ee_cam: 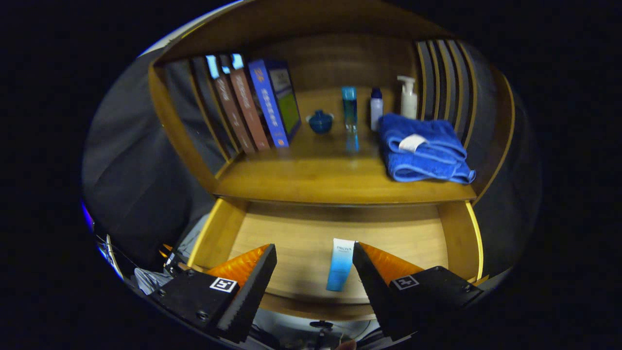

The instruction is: Pull open the drawer, take out the items inside it, and place them on the countertop above the cabinet.

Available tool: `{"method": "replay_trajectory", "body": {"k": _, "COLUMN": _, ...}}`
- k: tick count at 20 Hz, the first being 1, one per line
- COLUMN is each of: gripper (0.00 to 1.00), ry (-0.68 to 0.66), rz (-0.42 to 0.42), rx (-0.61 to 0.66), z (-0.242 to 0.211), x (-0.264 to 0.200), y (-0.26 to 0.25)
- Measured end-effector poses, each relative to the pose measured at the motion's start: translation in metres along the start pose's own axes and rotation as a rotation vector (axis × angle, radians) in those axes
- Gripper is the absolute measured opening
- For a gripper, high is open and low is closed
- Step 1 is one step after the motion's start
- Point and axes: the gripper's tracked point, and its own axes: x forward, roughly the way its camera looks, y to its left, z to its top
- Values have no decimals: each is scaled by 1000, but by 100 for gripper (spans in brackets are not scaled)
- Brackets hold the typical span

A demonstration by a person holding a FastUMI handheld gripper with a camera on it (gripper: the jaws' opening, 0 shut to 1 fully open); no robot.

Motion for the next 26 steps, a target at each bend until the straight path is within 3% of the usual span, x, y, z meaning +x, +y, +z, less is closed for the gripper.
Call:
{"method": "replay_trajectory", "body": {"k": 5, "gripper": 100, "ry": 322, "rz": -36, "rx": 69, "z": -55, "x": 60, "y": -16}}
{"method": "replay_trajectory", "body": {"k": 7, "gripper": 100, "ry": 416, "rz": -22, "rx": 125, "z": -73, "x": 78, "y": -18}}
{"method": "replay_trajectory", "body": {"k": 9, "gripper": 95, "ry": 464, "rz": -71, "rx": 147, "z": -78, "x": 86, "y": -28}}
{"method": "replay_trajectory", "body": {"k": 12, "gripper": 92, "ry": 479, "rz": -146, "rx": 132, "z": -80, "x": 100, "y": -38}}
{"method": "replay_trajectory", "body": {"k": 14, "gripper": 69, "ry": 502, "rz": -173, "rx": 151, "z": -80, "x": 96, "y": -43}}
{"method": "replay_trajectory", "body": {"k": 16, "gripper": 45, "ry": 528, "rz": -147, "rx": 97, "z": -92, "x": 94, "y": -39}}
{"method": "replay_trajectory", "body": {"k": 17, "gripper": 45, "ry": 514, "rz": -132, "rx": 92, "z": -89, "x": 92, "y": -39}}
{"method": "replay_trajectory", "body": {"k": 18, "gripper": 35, "ry": 507, "rz": -110, "rx": 124, "z": -88, "x": 90, "y": -34}}
{"method": "replay_trajectory", "body": {"k": 21, "gripper": 34, "ry": 480, "rz": -42, "rx": 195, "z": -74, "x": 78, "y": -26}}
{"method": "replay_trajectory", "body": {"k": 26, "gripper": 34, "ry": 415, "rz": 13, "rx": 166, "z": -26, "x": 50, "y": -35}}
